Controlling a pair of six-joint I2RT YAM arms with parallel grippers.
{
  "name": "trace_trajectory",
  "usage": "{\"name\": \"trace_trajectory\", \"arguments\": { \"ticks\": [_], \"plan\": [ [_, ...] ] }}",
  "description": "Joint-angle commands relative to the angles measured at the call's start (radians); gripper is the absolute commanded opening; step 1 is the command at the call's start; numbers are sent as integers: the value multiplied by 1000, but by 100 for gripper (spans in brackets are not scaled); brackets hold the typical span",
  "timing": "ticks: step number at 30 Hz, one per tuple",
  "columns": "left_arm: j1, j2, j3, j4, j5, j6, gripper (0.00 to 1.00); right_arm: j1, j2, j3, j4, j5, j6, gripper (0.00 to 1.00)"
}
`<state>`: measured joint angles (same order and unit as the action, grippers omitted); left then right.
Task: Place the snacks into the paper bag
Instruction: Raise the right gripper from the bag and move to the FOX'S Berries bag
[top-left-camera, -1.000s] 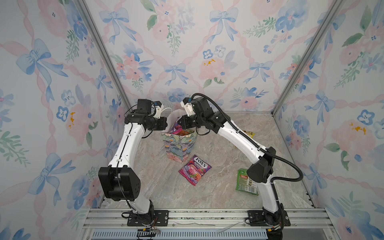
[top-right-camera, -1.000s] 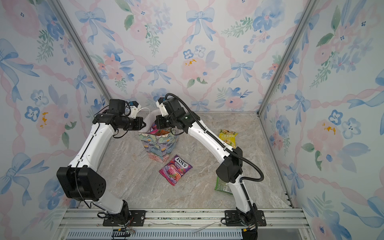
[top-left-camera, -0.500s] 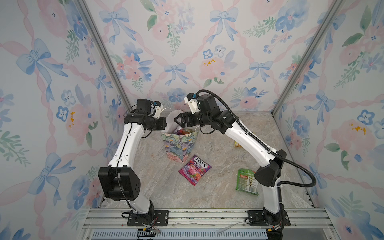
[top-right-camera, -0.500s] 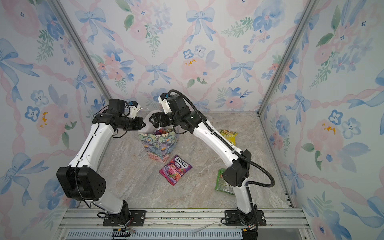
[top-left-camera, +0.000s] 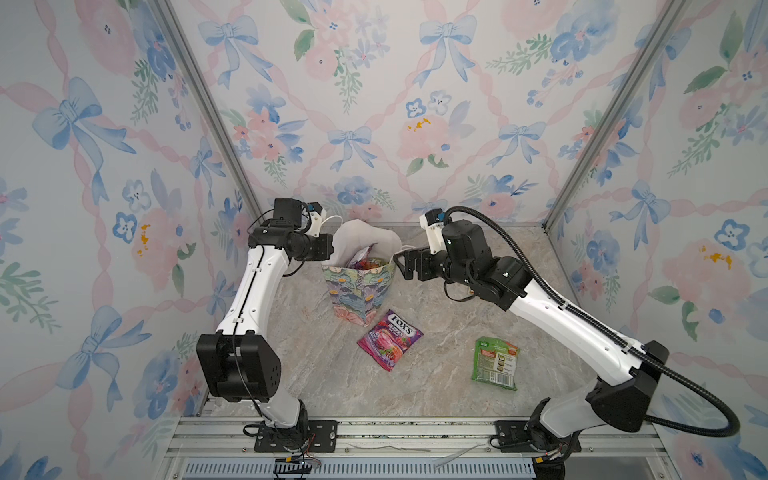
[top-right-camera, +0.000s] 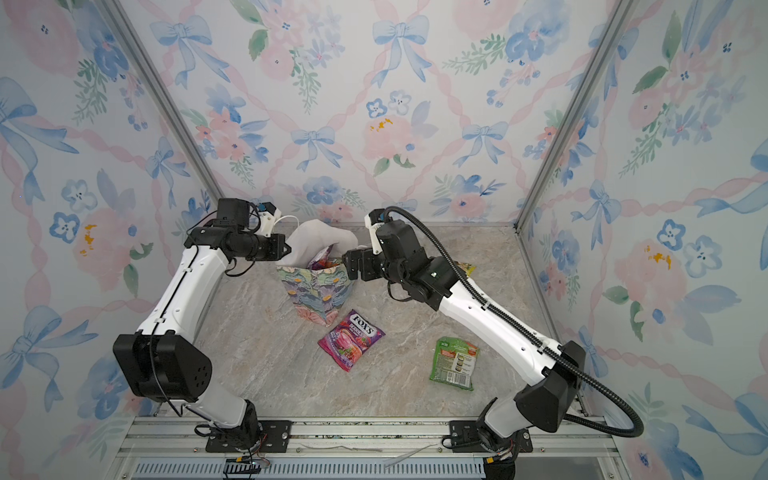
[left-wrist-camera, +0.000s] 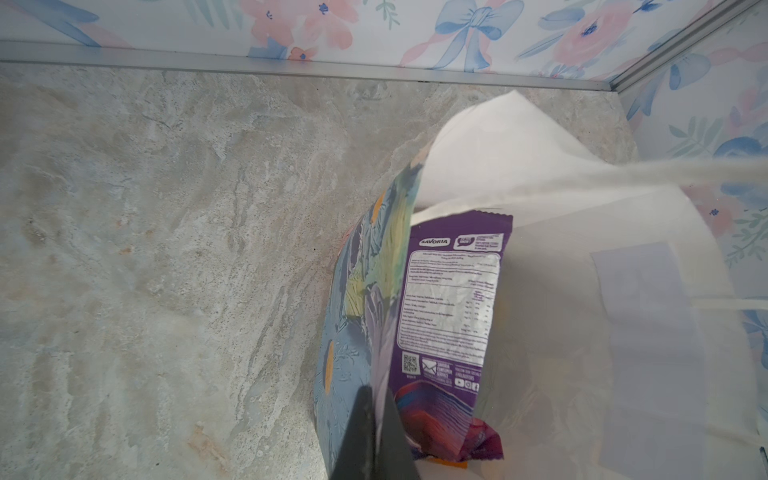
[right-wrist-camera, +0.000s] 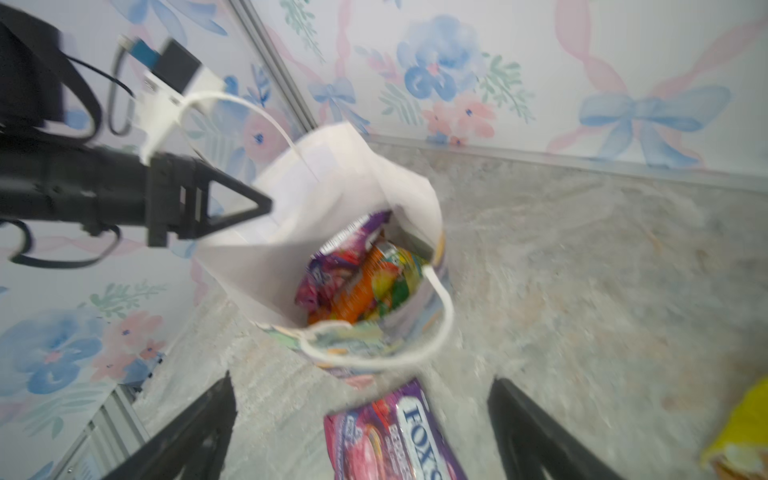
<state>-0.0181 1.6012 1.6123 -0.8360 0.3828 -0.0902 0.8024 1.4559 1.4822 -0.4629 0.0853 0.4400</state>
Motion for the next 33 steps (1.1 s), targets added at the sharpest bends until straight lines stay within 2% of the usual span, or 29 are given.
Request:
{"name": "trace_trajectory", "arguments": {
  "ticks": [1,5,9,12,19,25,33],
  "plan": [
    [9,-17,-16,-23,0,9,0,13,-115,-226,60,106,159,97],
    [9,-15,-17,-23,1,9,0,39,-184,-475,105,121,356,97],
    [10,-14,-20,-23,6,9,0,108,-153,-597,151,150,472,98],
    [9,-14,-18,-23,11,8,0,147,-82,-616,186,129,534,99],
    [9,-19,-18,-22,13,8,0,165,96,-642,395,-12,662,99],
    [11,-16,-19,-23,13,10,0,166,193,-641,461,-33,719,94],
    [9,-13,-19,-23,10,10,0,160,272,-634,523,-28,736,84]
  ]
}}
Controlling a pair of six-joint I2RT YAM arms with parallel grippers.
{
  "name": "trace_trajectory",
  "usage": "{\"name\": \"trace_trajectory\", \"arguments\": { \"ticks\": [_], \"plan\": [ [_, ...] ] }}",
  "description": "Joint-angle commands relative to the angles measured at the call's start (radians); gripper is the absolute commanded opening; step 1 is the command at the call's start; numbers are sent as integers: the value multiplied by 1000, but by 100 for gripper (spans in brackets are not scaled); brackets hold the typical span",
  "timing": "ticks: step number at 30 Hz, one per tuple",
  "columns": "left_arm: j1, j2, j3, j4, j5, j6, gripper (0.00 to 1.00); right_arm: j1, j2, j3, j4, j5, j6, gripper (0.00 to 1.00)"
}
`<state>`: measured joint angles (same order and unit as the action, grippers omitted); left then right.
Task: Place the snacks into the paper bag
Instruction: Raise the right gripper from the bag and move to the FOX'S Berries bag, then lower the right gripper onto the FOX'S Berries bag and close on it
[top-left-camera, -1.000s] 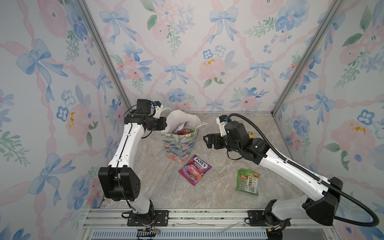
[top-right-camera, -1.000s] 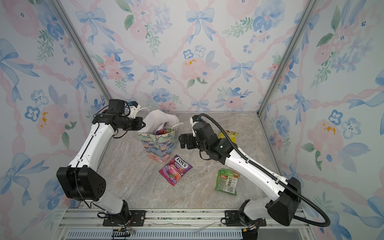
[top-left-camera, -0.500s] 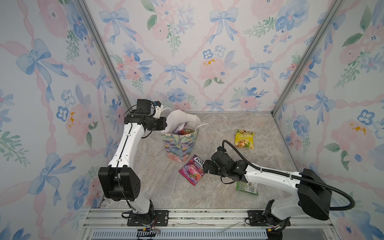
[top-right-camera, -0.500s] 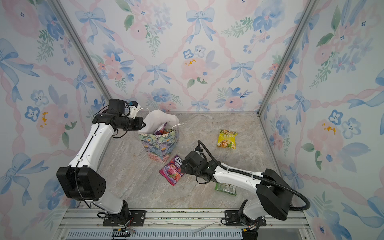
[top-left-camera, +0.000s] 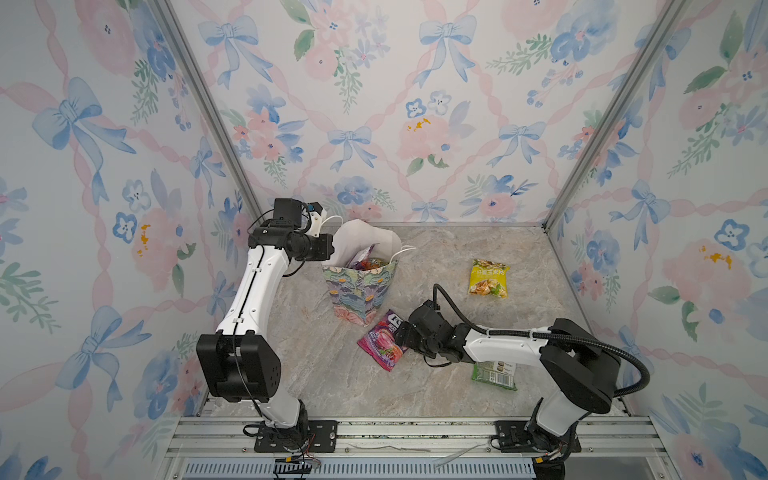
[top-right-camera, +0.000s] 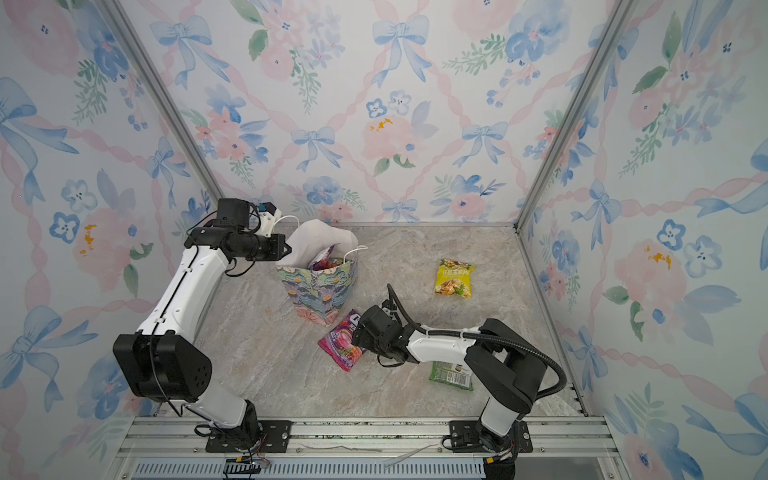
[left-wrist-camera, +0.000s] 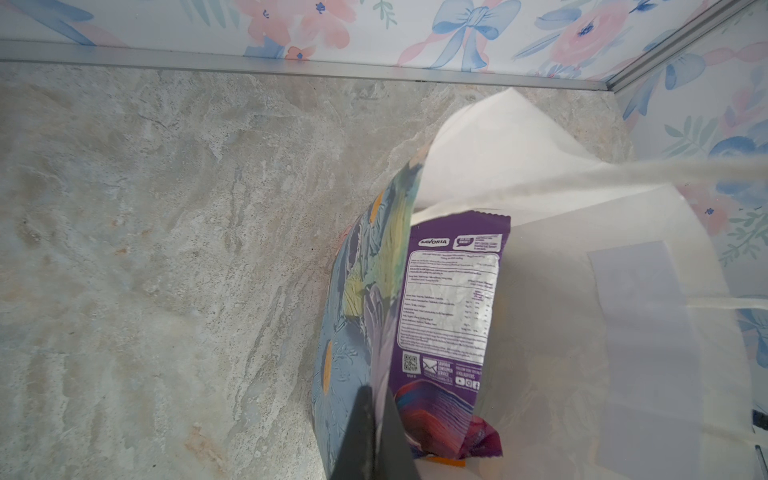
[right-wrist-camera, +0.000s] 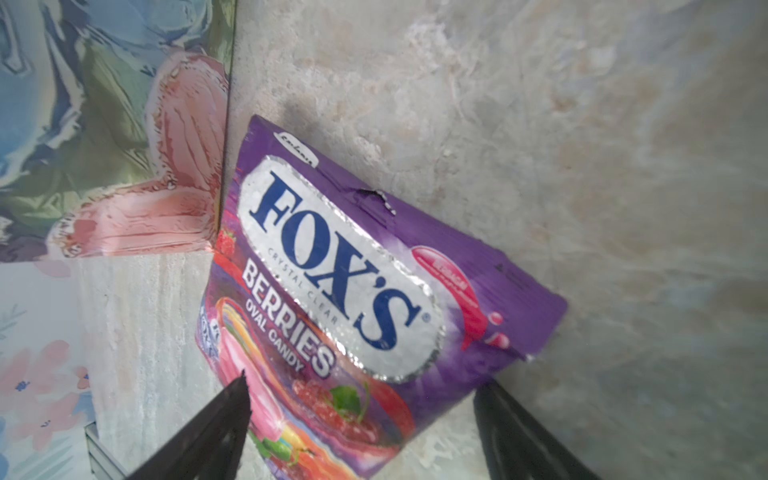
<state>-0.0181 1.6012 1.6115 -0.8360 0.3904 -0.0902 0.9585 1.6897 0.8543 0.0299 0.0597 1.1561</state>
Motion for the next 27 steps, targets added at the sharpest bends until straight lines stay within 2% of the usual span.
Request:
{"name": "trace_trajectory", "arguments": {
  "ticks": [1,7,12,15,20,27],
  "plan": [
    [9,-14,-19,-23,2,10,0,0,45,-8,42,-3,23,83],
    [9,-11,-18,-23,1,10,0,-28,83,3,83,2,19,73],
    [8,-11,-18,-23,0,9,0,-76,96,23,77,16,-28,69],
    [9,-11,-20,-23,1,11,0,-120,111,66,66,12,-115,69],
    [10,-9,-22,-23,2,12,0,-161,139,214,-93,-6,-276,69],
    [12,-9,-20,-23,1,12,0,-97,71,161,-112,-18,-193,67]
  ]
}}
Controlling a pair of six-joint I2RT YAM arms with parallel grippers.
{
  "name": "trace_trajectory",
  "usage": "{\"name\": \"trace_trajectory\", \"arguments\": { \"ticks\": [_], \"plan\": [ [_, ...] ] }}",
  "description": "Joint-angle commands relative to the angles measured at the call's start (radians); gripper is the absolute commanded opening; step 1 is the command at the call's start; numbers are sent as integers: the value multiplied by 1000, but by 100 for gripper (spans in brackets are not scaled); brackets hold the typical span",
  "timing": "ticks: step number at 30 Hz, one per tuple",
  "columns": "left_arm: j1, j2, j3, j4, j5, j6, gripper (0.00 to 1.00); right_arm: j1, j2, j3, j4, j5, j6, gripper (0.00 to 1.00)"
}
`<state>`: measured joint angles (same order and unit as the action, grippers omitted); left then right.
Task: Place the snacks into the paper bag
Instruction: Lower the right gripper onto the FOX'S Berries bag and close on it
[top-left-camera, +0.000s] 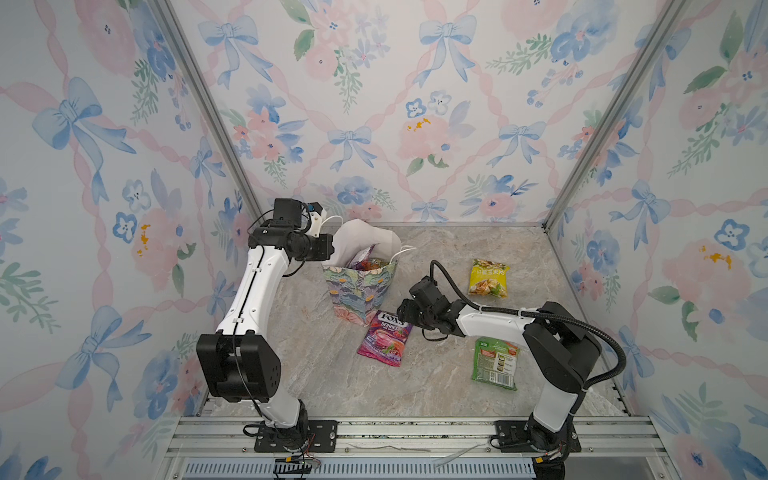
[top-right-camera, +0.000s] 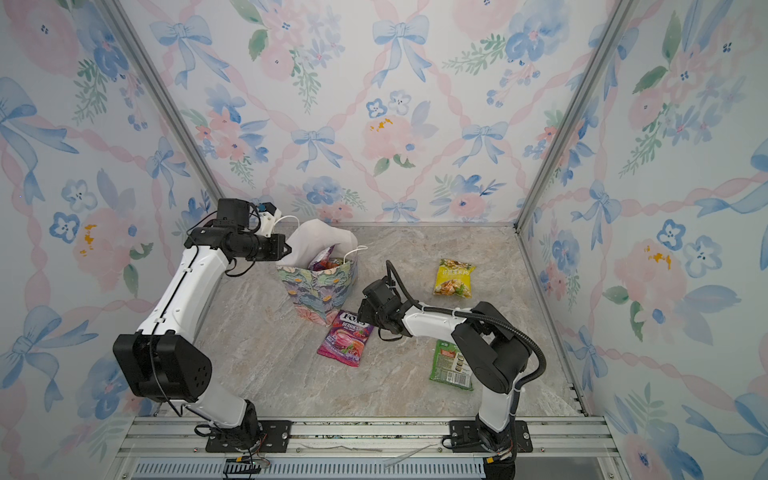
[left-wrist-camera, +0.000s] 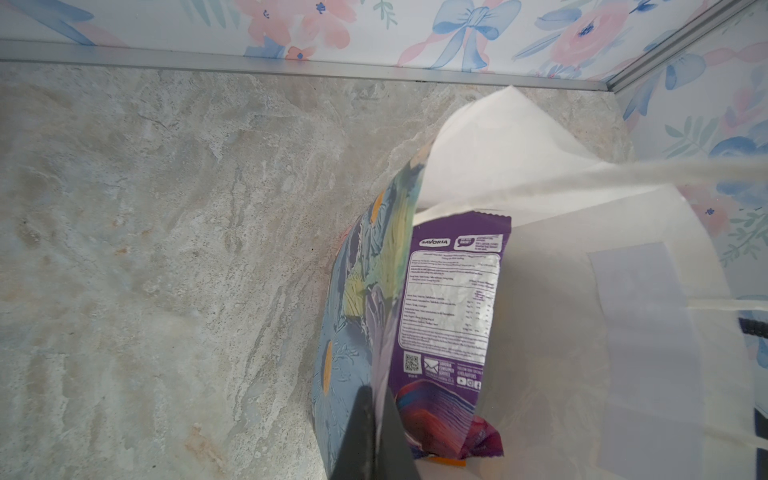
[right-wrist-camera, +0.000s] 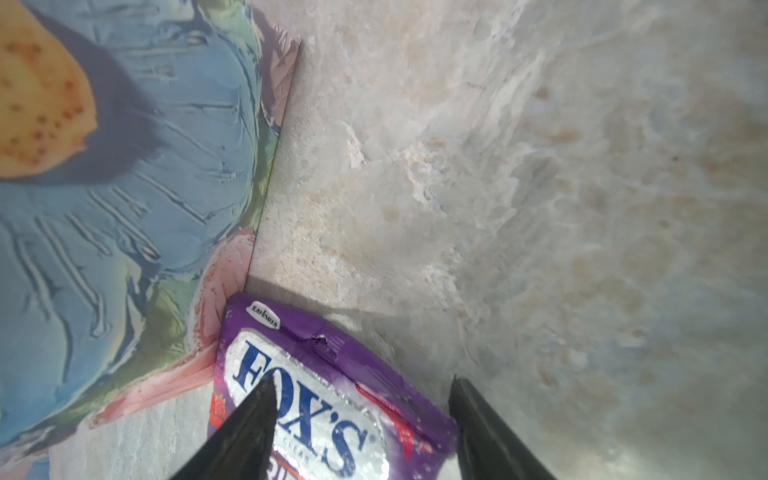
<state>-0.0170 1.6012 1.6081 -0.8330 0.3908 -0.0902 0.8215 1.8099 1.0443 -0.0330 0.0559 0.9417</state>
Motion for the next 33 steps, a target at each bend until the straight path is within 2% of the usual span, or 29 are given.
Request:
{"name": "trace_trajectory", "arguments": {
  "ticks": [1,5,11,17,23,27,33],
  "plan": [
    [11,-9,-17,-27,0,12,0,57,-55,-42,-46,-13,47,67],
    [11,-10,-17,-26,3,12,0,102,-67,-93,-28,-4,133,68],
    [11,-13,-18,-26,6,11,0,137,-103,-174,11,33,254,75],
    [12,-17,-18,-26,10,12,0,163,-119,-203,58,4,310,73],
    [11,-19,-19,-25,13,11,0,162,-69,-204,131,-30,350,68],
    [11,-17,-17,-25,17,10,0,152,-33,-223,188,-39,384,60],
    [11,-19,-19,-25,13,10,0,131,-22,-229,213,5,368,39]
  ]
}}
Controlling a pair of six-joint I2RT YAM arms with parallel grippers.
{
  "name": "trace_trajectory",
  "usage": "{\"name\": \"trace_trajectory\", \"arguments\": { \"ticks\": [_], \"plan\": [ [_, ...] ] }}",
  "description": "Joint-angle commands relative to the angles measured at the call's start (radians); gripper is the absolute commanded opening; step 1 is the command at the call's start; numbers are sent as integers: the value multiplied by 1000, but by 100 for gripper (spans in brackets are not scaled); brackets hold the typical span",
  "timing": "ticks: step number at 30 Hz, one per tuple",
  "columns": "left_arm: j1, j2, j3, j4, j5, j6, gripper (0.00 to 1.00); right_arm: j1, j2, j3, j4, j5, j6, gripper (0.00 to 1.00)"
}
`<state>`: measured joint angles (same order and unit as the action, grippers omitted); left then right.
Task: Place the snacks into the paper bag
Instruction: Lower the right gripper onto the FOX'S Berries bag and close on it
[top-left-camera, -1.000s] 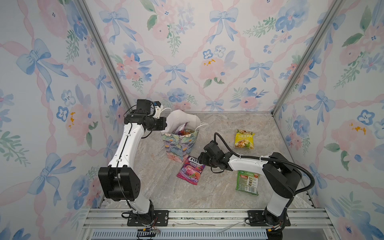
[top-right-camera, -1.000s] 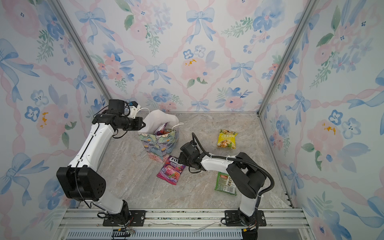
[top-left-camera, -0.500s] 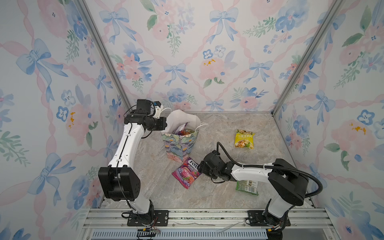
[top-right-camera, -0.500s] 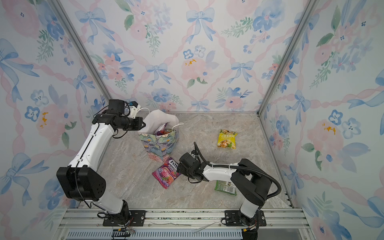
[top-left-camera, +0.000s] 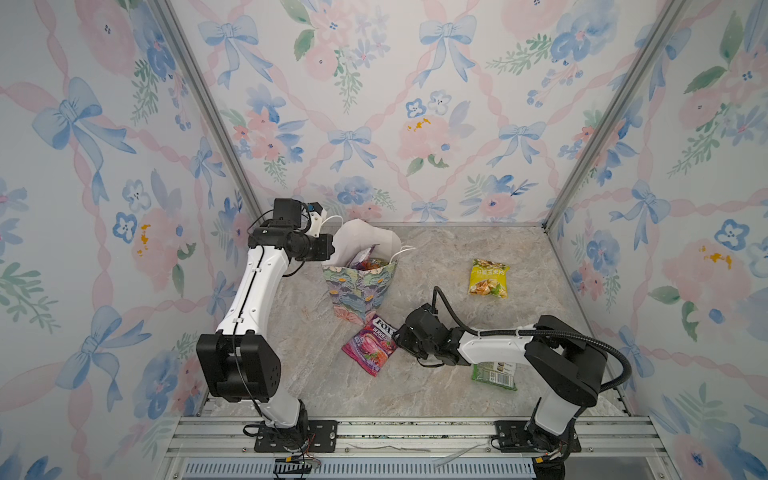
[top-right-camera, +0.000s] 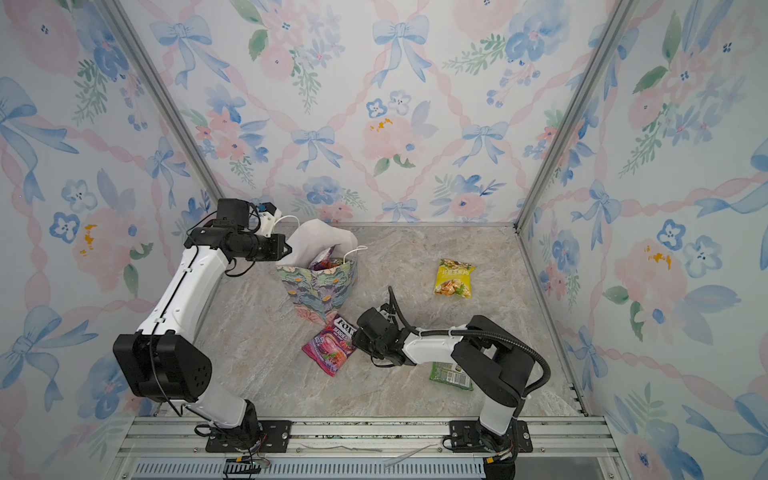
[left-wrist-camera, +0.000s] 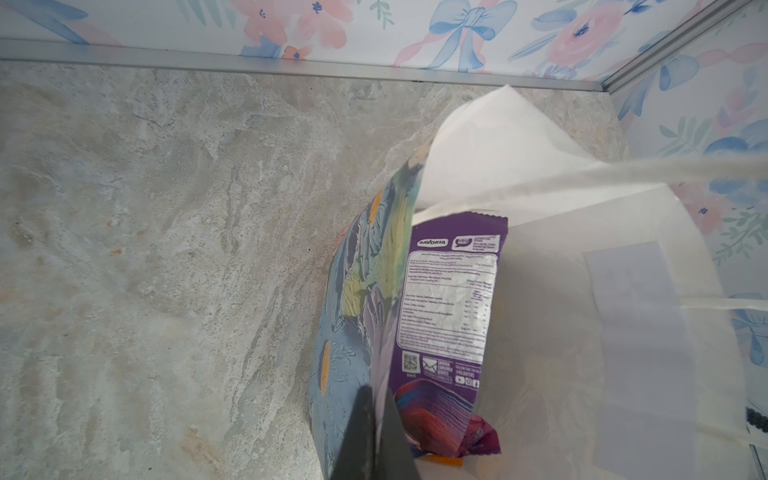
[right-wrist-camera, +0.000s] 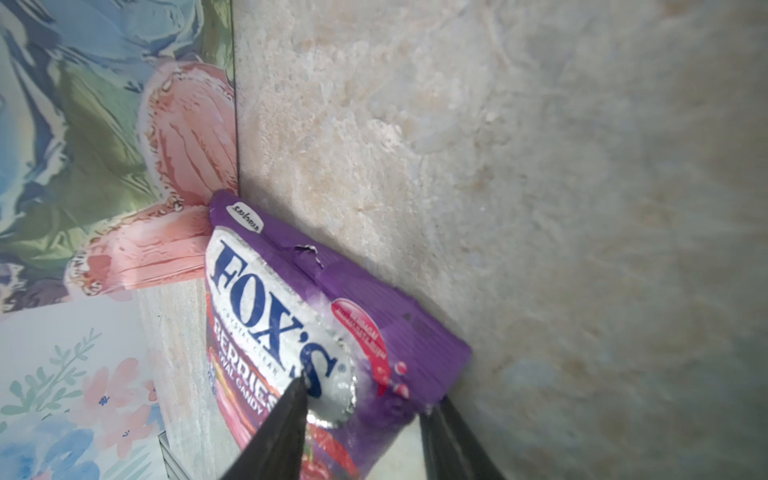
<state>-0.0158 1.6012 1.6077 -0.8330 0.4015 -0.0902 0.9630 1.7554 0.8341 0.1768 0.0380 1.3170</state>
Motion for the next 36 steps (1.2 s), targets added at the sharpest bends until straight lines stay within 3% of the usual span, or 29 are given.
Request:
{"name": "trace_trajectory", "arguments": {
  "ticks": [1,8,11,15,21,23,29,36],
  "plan": [
    [10,-19,-18,-26,0,11,0,-15,34,-17,4,28,-15,36],
    [10,-17,-18,-26,-3,12,0,-84,38,5,-31,23,-129,20],
    [10,-15,-18,-26,-2,12,0,-131,44,50,-94,-4,-246,14],
    [10,-15,-18,-25,-4,12,0,-199,77,158,-208,-60,-422,15],
    [10,-8,-18,-27,-8,9,0,-261,87,308,-338,-115,-596,34],
    [9,-9,-18,-25,-7,12,0,-268,55,319,-353,-119,-611,48],
    [11,-3,-18,-26,-9,12,0,-262,-44,245,-342,-149,-540,50],
    [11,-3,-18,-27,-7,10,0,-182,-92,132,-313,-185,-453,52]
  ]
}}
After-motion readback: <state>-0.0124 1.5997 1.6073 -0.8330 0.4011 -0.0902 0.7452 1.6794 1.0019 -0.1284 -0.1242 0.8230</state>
